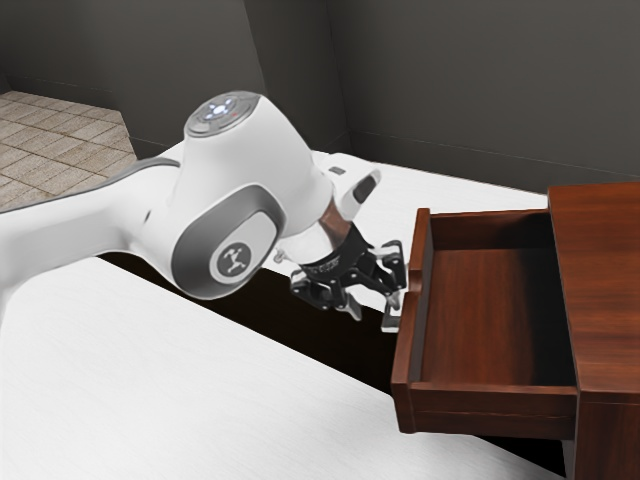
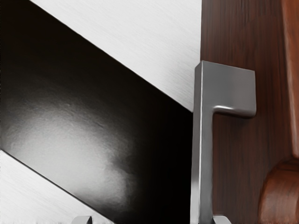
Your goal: Pull the drawer handle with one arm to open the drawer
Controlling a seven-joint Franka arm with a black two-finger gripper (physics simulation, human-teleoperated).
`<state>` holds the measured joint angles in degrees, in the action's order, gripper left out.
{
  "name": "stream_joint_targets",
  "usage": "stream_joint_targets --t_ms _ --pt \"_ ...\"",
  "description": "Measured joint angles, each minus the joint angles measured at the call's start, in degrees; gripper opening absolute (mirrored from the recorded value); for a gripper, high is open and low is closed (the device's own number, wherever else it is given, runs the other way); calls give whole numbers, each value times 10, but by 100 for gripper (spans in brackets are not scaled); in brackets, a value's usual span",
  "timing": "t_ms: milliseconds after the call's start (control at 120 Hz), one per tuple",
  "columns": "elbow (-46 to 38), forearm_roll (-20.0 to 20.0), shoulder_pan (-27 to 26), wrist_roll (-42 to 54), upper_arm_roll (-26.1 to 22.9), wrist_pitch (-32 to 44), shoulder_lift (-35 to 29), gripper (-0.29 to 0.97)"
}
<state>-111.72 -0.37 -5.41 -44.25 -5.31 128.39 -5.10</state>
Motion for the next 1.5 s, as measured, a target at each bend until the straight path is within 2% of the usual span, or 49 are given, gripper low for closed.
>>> stream_joint_targets --t_ms 883,1042,1150,1225,1350,1433,1500 --pt "-27 0 4 1 6 4 -33 31" --pt "-1 21 0 -3 7 -1 -59 32" --pt "161 35 2 -60 13 -113 -52 41" --pt "222 30 -1 -121 54 -224 -57 49" --pt "226 64 8 -197 81 -362 -65 58" --pt "198 73 23 -238 88 -393 -62 61" --pt "188 57 34 -262 98 -394 -56 63"
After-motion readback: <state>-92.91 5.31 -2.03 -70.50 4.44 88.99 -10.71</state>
